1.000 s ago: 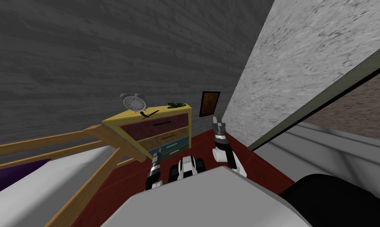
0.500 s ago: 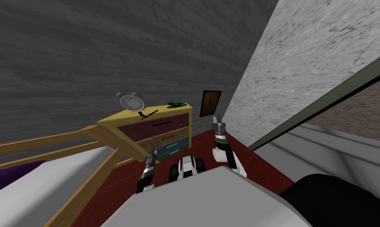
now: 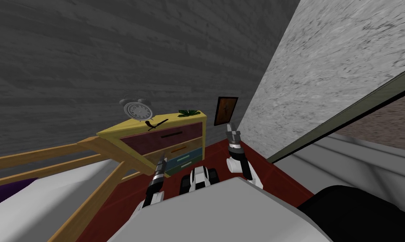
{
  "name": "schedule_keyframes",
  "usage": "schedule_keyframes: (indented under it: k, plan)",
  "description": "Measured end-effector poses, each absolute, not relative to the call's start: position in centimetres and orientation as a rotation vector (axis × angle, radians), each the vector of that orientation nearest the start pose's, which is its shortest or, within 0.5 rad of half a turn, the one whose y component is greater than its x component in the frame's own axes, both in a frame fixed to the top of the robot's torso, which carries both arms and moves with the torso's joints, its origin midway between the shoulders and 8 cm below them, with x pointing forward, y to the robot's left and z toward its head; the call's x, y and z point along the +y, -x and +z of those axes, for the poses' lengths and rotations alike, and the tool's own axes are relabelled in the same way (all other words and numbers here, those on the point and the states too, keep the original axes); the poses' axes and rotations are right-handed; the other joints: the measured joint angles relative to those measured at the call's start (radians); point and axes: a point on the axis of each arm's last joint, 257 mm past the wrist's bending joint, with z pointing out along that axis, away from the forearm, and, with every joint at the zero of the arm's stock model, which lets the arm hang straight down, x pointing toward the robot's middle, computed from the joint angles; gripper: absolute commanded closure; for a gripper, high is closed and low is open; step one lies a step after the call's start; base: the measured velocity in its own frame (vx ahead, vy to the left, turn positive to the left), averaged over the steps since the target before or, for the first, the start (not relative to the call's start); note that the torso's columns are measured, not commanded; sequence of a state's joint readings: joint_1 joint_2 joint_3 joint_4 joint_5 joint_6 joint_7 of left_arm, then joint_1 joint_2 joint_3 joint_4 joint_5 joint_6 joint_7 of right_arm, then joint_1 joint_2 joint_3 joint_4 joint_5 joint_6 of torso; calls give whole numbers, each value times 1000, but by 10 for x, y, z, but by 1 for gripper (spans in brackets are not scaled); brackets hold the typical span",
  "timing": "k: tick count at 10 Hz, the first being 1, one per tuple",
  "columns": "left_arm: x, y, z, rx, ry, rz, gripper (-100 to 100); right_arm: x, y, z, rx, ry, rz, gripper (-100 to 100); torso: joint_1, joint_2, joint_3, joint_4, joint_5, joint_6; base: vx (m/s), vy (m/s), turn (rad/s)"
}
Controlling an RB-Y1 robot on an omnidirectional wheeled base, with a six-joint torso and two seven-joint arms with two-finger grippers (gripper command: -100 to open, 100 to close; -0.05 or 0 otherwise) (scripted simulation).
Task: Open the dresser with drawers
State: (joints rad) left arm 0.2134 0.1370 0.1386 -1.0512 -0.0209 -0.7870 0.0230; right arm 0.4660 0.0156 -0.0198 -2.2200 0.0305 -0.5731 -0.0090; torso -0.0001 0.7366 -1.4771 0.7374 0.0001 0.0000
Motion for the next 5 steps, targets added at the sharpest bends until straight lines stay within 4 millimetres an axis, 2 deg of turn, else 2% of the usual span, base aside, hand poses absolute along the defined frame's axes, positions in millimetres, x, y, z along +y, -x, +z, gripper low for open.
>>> schedule_keyframes:
  k: [5]
  plan:
    - [326, -397, -362, 1043, 1187, -1064, -100, -280, -345, 23, 583, -615, 1295, 0, 0, 2, 1, 1, 0, 0, 8, 1, 0]
